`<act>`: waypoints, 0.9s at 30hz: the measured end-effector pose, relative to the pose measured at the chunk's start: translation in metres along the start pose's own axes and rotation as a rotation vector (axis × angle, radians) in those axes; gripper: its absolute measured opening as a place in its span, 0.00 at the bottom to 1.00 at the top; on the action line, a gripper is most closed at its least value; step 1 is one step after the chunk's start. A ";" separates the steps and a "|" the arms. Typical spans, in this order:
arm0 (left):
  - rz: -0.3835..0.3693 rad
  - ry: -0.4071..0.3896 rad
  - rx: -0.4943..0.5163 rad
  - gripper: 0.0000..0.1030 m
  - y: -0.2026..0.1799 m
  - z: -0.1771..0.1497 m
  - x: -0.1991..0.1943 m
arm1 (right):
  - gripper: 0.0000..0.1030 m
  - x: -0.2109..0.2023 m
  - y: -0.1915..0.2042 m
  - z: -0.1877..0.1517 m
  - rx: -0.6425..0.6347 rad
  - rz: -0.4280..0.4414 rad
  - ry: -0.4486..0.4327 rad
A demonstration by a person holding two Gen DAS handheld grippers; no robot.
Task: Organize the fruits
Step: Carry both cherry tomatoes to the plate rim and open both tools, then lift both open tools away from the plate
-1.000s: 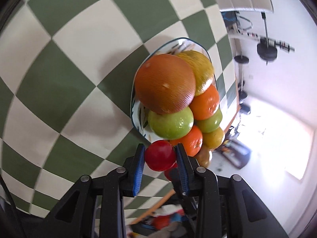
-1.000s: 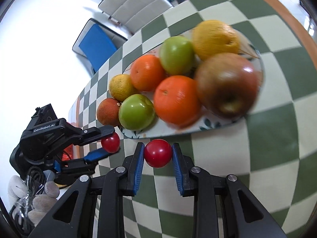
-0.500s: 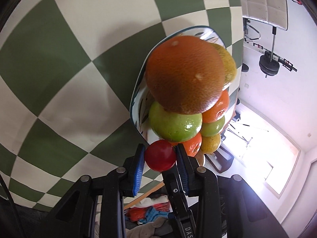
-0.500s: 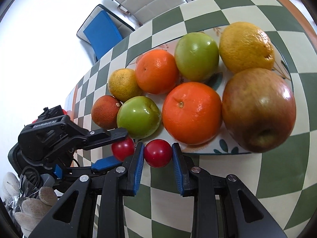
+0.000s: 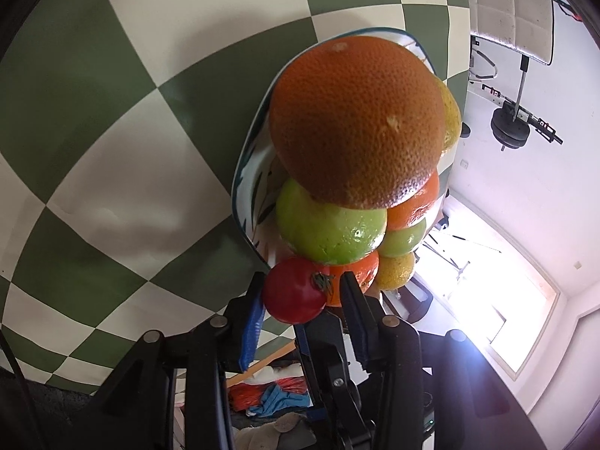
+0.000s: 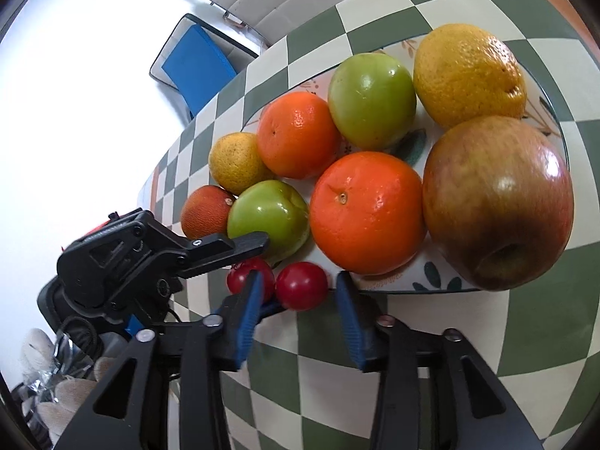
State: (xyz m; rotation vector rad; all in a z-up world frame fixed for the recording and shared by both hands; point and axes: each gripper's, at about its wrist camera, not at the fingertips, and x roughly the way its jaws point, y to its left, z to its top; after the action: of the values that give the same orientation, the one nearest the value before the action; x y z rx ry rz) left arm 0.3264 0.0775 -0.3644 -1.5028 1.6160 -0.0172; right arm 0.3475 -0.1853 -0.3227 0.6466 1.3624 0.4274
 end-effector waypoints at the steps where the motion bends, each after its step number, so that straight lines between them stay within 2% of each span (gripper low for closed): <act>1: 0.004 -0.001 0.005 0.36 -0.001 0.001 -0.001 | 0.51 0.000 0.001 0.000 0.000 -0.006 -0.001; 4: 0.016 -0.002 0.017 0.36 -0.003 -0.001 -0.002 | 0.54 -0.004 0.003 -0.003 0.002 -0.016 -0.010; 11: 0.046 0.006 0.063 0.38 -0.014 -0.013 -0.005 | 0.55 -0.022 0.008 -0.009 0.008 -0.027 -0.039; 12: 0.057 0.000 0.079 0.40 -0.016 -0.014 -0.006 | 0.55 -0.027 0.009 -0.010 0.002 -0.038 -0.051; 15: 0.107 -0.023 0.145 0.40 -0.025 -0.019 -0.010 | 0.66 -0.046 0.012 -0.015 -0.005 -0.060 -0.091; 18: 0.152 -0.040 0.200 0.40 -0.032 -0.024 -0.011 | 0.67 -0.061 0.011 -0.017 -0.004 -0.068 -0.114; 24: 0.310 -0.110 0.353 0.40 -0.051 -0.038 -0.008 | 0.67 -0.073 0.008 -0.025 0.001 -0.118 -0.129; 27: 0.463 -0.185 0.508 0.40 -0.066 -0.058 -0.008 | 0.67 -0.077 0.007 -0.030 -0.005 -0.152 -0.128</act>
State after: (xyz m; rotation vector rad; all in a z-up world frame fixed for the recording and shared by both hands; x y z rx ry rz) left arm 0.3426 0.0358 -0.2889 -0.7089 1.6187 -0.0267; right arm 0.3053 -0.2228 -0.2623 0.5528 1.2784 0.2633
